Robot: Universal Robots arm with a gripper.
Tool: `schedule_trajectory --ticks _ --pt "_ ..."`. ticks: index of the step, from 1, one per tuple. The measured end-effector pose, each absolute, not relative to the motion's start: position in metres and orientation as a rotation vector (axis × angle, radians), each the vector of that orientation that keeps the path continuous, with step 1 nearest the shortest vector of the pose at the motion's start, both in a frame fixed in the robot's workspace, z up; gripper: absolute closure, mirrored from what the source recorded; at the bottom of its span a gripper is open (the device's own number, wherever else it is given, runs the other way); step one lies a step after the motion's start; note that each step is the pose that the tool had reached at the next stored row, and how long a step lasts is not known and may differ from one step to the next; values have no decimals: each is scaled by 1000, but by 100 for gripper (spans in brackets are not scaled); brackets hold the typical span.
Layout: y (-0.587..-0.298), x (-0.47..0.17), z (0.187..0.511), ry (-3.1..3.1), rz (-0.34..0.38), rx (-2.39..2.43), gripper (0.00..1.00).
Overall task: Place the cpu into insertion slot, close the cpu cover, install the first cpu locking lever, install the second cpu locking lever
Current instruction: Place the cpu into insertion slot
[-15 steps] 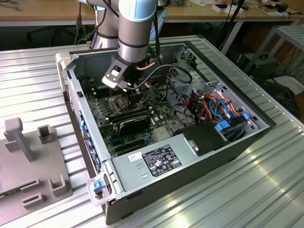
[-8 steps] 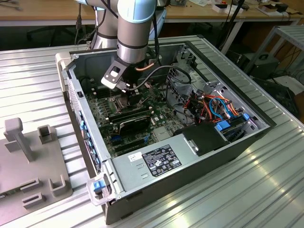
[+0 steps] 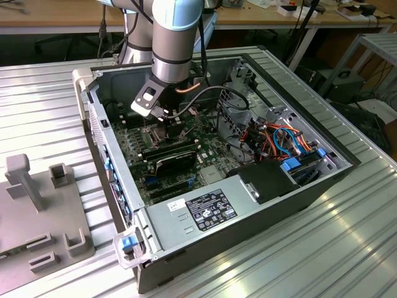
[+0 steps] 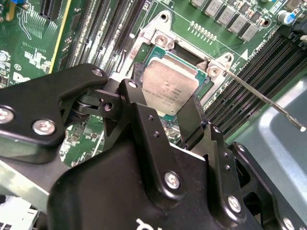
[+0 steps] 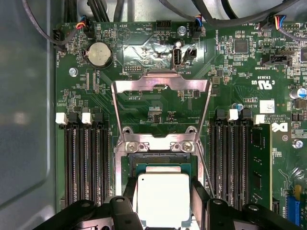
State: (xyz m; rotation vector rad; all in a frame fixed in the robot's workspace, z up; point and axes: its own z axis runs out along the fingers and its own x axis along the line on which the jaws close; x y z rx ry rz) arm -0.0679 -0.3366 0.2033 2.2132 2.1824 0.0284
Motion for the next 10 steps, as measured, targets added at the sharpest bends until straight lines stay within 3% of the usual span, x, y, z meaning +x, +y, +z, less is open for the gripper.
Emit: schedule_trajectory --ticks 10 --pt "-337 -67 203 2183 29 2215 46"
